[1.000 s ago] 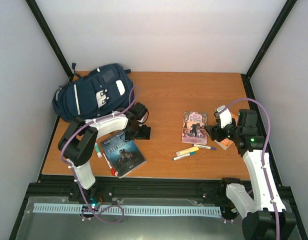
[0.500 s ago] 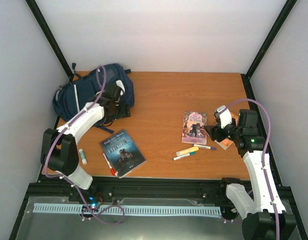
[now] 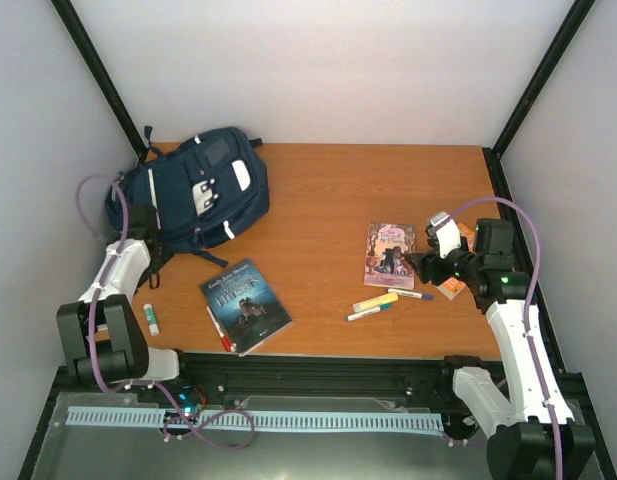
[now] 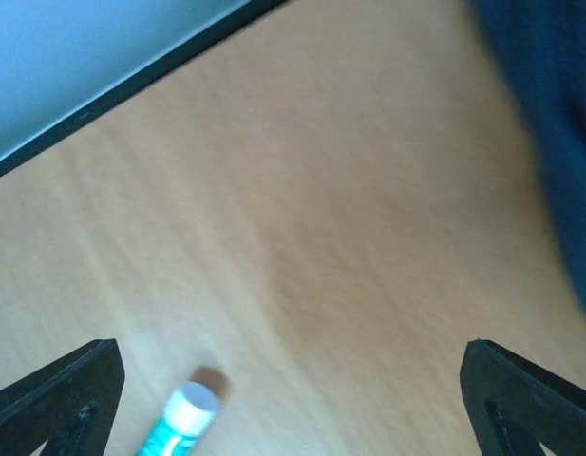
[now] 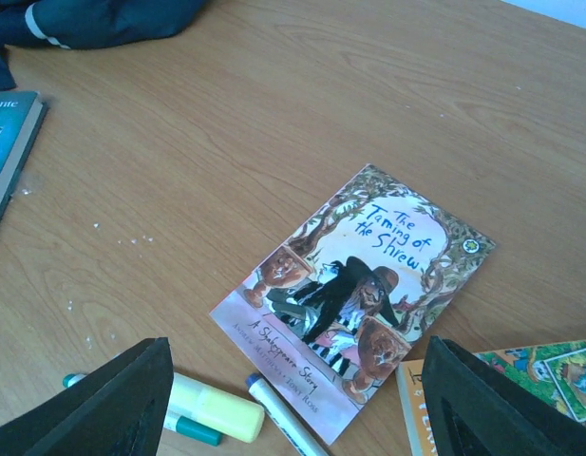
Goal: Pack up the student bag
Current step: Adjust the student bag at the center of the board.
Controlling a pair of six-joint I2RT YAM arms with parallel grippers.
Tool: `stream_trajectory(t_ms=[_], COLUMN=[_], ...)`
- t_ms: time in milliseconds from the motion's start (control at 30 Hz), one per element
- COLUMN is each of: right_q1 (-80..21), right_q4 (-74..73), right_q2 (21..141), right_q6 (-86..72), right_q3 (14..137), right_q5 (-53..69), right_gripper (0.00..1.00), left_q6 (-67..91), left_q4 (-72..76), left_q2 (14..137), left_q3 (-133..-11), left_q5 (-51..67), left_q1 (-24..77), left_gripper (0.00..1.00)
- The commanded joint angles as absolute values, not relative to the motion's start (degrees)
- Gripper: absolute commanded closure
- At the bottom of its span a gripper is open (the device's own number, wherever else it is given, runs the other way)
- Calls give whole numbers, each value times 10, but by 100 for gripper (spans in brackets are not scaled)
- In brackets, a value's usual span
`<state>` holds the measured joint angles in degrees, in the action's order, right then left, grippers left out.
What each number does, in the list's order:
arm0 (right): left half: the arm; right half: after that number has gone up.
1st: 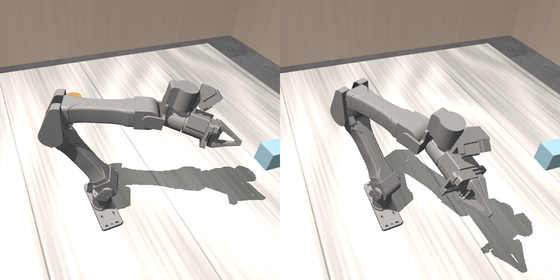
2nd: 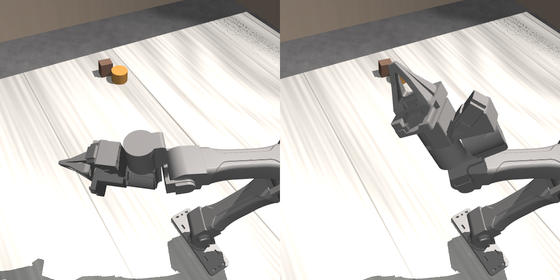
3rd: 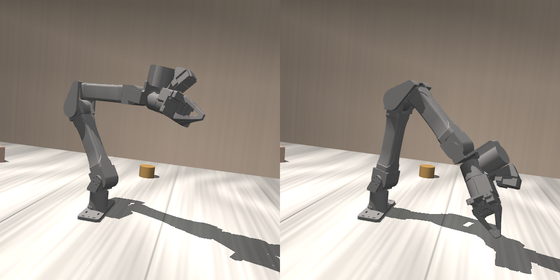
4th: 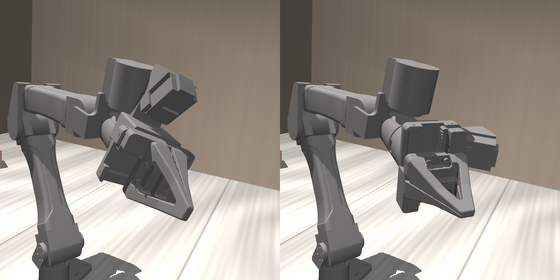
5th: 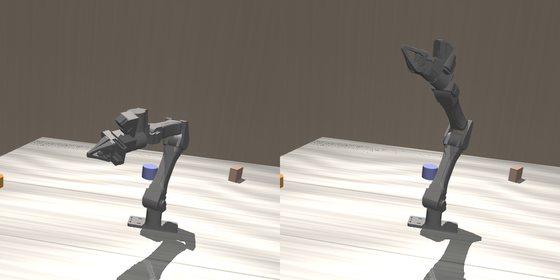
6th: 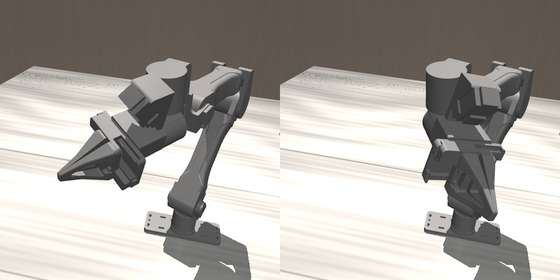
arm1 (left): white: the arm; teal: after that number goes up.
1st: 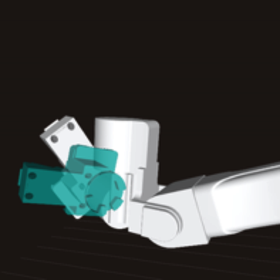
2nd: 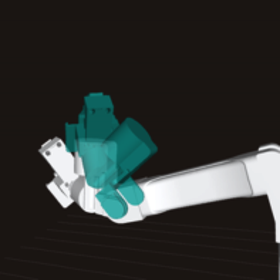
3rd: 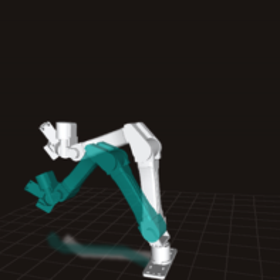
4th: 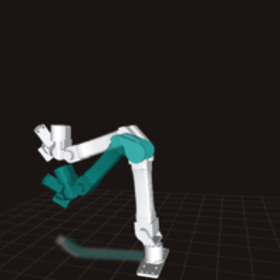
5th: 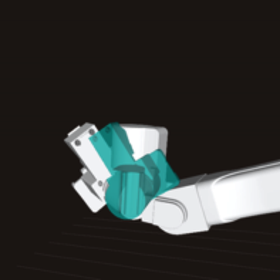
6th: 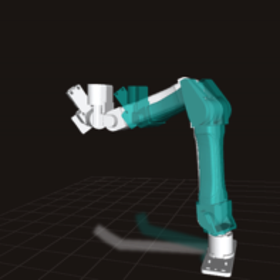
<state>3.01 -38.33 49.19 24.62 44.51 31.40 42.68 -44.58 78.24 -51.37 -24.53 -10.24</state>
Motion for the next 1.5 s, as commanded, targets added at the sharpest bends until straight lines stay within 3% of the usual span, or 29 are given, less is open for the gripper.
stream_trajectory(t_ms=[0, 300, 700, 833, 1167, 1467], right_q1=[19, 13, 13, 13, 13, 13], right_q4=[-392, -390, -389, -388, -385, -385], right_q2=[500, 509, 518, 519, 519, 512], right_q6=[254, 254, 254, 254, 254, 254], right_q3=[448, 447, 446, 446, 442, 440], right_q5=[330, 329, 325, 324, 322, 320], right_gripper=[26, 26, 26, 26, 26, 26], left_q6=[476, 486, 495, 484, 451, 510], left_q4=[-426, -387, -392, -394, -343, -255], left_q2=[767, 800, 804, 757, 762, 887], left_q3=[-476, -433, -428, -453, -521, -644], left_q5=[-231, -149, -142, -166, -86, -100], left_q1=[-184, -215, -215, -215, -205, -210], left_gripper=[0, 0, 0, 0, 0, 0])
